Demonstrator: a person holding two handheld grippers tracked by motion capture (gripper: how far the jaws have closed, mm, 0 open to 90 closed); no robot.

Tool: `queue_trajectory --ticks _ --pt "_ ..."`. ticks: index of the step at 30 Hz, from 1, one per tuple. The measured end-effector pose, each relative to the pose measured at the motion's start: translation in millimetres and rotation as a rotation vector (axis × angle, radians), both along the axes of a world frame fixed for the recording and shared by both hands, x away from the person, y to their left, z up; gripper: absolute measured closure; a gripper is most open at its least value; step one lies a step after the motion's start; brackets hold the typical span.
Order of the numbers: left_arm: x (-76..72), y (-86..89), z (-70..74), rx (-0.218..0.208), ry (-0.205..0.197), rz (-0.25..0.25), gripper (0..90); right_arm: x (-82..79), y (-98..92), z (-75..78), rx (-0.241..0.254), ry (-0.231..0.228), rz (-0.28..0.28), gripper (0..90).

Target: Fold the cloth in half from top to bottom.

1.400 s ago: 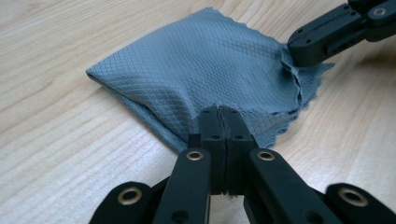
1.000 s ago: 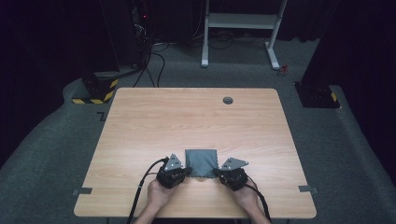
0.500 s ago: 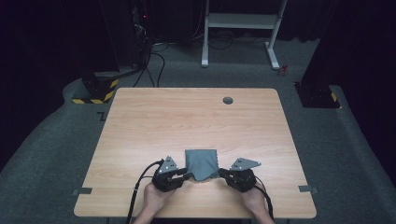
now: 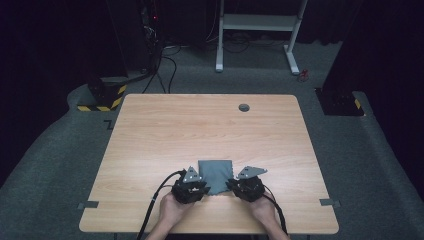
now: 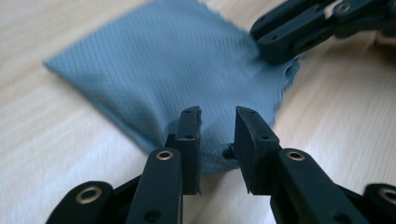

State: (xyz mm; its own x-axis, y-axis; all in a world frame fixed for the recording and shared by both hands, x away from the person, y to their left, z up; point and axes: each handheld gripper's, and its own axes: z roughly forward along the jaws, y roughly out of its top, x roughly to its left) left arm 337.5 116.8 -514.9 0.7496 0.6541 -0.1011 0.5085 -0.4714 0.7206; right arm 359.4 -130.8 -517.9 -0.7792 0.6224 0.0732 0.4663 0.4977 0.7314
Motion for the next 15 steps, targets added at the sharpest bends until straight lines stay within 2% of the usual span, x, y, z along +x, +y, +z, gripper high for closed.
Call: queue_trajectory --ticks 3,6,8,10,11,13,15 --pt "-5.1 6.2 0.3 0.026 -0.019 -0.006 70.2 -7.6 -4.3 -0.9 -0.037 -0.03 -0.003 70.9" --pt "-8.0 12.5 2.1 0.04 -0.015 0.003 68.3 -9.4 -7.0 0.2 -0.049 -0.038 -0.012 67.3" --pt "-9.4 18.6 4.6 0.017 -0.012 0.013 65.9 -7.1 -11.2 2.7 -0.007 -0.027 -0.026 67.3" --pt "-8.2 25.0 9.3 -0.025 -0.018 0.041 64.9 -1.0 -14.4 5.9 0.035 -0.019 -0.051 67.5" --pt "-5.1 26.4 12.3 -0.026 -0.03 0.064 64.1 3.0 -14.4 7.3 0.043 -0.02 -0.061 67.6" --pt "4.5 24.8 18.2 0.019 -0.077 0.127 62.7 11.6 -11.3 9.0 0.05 -0.025 -0.084 68.0" --pt "19.9 20.3 21.2 0.03 -0.064 0.168 60.6 22.7 -6.8 9.9 0.048 -0.024 -0.107 68.0"
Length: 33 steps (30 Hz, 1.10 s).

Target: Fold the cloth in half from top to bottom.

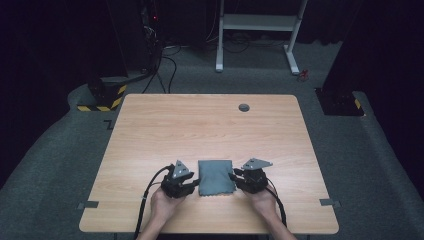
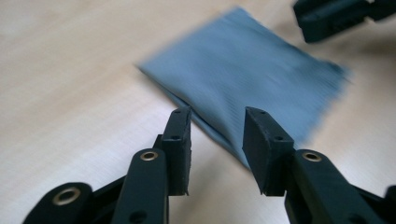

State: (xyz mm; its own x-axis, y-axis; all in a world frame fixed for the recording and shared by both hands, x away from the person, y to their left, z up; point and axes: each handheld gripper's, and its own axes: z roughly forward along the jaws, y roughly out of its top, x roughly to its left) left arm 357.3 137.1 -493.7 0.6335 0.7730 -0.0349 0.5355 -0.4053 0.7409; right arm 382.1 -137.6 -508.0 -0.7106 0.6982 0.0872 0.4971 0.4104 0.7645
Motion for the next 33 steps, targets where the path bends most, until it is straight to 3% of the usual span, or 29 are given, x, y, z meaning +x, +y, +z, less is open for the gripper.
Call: queue_trajectory --ticks 3,6,13,17,19,20,22,25,28,30,31,32,33 --pt "25.4 -7.3 -2.7 -0.001 0.046 0.058 56.6 16.1 6.5 2.7 -0.006 -0.008 -0.046 67.6" --pt "43.2 -9.5 -8.5 0.009 0.041 0.105 55.2 32.7 10.5 4.1 -0.019 0.002 -0.084 66.6" --pt "56.5 -8.5 -15.5 0.006 0.1 0.083 62.3 49.2 22.3 -3.5 -0.079 0.029 -0.071 67.4" --pt "61.4 -9.0 -18.5 -0.002 0.119 0.071 77.2 56.4 21.6 -9.6 -0.07 0.055 -0.067 75.9" --pt "63.5 -13.7 -16.9 0.023 0.11 0.056 87.6 58.7 21.4 -8.5 -0.072 0.067 -0.041 86.8" --pt "65.3 -15.9 -16.2 0.04 0.103 0.05 88.8 58.7 22.5 -7.2 -0.087 0.065 -0.036 88.0" --pt "69.8 -16.4 -16.1 0.036 0.099 0.05 89.4 59.9 23.6 -5.3 -0.12 0.046 -0.028 88.7" --pt "77.9 -14.7 -16.7 0.022 0.091 0.054 89.5 64.0 23.1 -3.5 -0.119 0.033 -0.047 88.8" --pt "87.7 -17.3 -15.6 0.021 0.054 0.07 89.5 71.4 25.4 -0.3 -0.132 0.006 -0.067 88.7" --pt "95.0 -18.7 -17.6 0.042 0.039 0.066 89.0 77.8 26.8 -0.9 -0.139 0.007 -0.086 88.5" --pt "96.8 -20.8 -19.8 0.083 0.018 0.06 88.0 81.1 27.8 -2.3 -0.148 0.01 -0.088 87.8" --pt "97.0 -20.2 -20.1 0.097 -0.003 0.059 82.6 82.5 29.4 -3.9 -0.17 0.002 -0.082 86.2" --pt "97.1 -17.8 -19.2 0.09 0.005 0.074 76.2 82.5 31.7 -5.2 -0.198 -0.009 -0.079 82.1"
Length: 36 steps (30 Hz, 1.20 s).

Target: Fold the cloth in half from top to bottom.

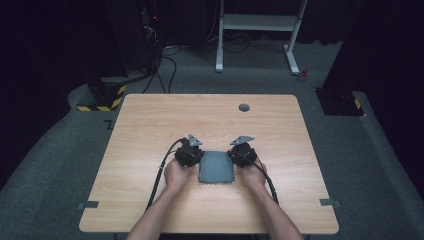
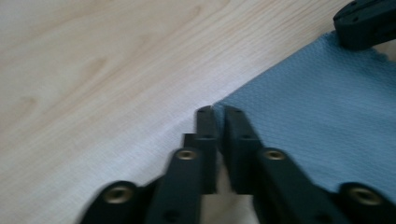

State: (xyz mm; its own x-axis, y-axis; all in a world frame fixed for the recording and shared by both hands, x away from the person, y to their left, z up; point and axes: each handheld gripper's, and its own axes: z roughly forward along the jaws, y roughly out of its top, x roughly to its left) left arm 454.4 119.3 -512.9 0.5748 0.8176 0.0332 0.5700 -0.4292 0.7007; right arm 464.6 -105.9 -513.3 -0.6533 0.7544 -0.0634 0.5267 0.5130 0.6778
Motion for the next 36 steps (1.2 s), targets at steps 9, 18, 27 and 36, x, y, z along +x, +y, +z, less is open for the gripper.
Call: queue_trajectory --ticks 9,18,27,36 --pt "-41.3 -4.9 6.3 -0.071 -0.015 -0.136 63.1 -37.4 -3.3 3.2 0.087 -0.014 0.081 87.4" --pt "-44.8 14.6 -5.8 -0.084 0.019 -0.067 59.5 -40.2 -18.0 -6.3 0.086 -0.009 0.065 89.3" --pt "-76.8 7.6 -1.7 -0.102 -0.023 -0.137 51.3 -68.1 -21.1 -1.2 0.145 -0.039 0.085 79.8" --pt "-90.2 12.3 -12.6 -0.093 -0.044 -0.119 48.4 -84.2 -17.2 -8.7 0.101 -0.035 0.123 72.4"
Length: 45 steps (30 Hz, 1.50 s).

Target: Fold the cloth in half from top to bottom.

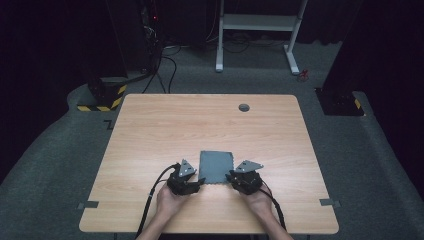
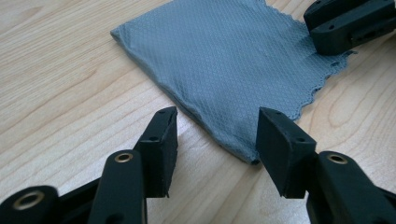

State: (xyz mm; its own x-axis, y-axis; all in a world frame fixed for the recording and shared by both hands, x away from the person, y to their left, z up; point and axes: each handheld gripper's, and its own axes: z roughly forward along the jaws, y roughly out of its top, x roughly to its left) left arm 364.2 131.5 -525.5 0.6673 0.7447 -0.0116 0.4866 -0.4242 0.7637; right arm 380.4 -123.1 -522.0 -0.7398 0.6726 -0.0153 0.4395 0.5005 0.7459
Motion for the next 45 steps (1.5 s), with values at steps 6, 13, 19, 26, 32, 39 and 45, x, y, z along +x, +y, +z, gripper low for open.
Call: queue_trajectory --ticks 6,13,19,26,32,39,45 --pt "0.0 3.2 0.6 -0.01 0.004 0.013 42.8 -1.6 -4.7 0.7 0.007 0.01 -0.024 64.6" --pt "-4.1 18.5 5.5 -0.095 -0.004 0.044 40.5 -1.4 -10.6 6.3 0.062 0.022 -0.054 62.2" --pt "-7.4 31.4 8.8 -0.126 -0.003 0.065 38.2 -0.2 -10.4 6.3 0.086 0.034 -0.061 59.3" --pt "-9.3 41.5 8.9 -0.148 -0.005 0.095 36.8 0.1 -13.8 11.9 0.094 0.029 -0.061 57.1" --pt "-10.7 50.4 10.6 -0.167 -0.013 0.117 35.9 -0.4 -19.5 20.9 0.13 0.008 -0.075 56.6" --pt "-12.2 56.0 14.2 -0.187 -0.026 0.147 35.3 -1.0 -27.6 24.3 0.152 -0.001 -0.083 57.3" --pt "-14.2 62.6 14.9 -0.162 -0.038 0.172 34.8 -2.6 -36.5 27.4 0.175 -0.019 -0.105 56.9"
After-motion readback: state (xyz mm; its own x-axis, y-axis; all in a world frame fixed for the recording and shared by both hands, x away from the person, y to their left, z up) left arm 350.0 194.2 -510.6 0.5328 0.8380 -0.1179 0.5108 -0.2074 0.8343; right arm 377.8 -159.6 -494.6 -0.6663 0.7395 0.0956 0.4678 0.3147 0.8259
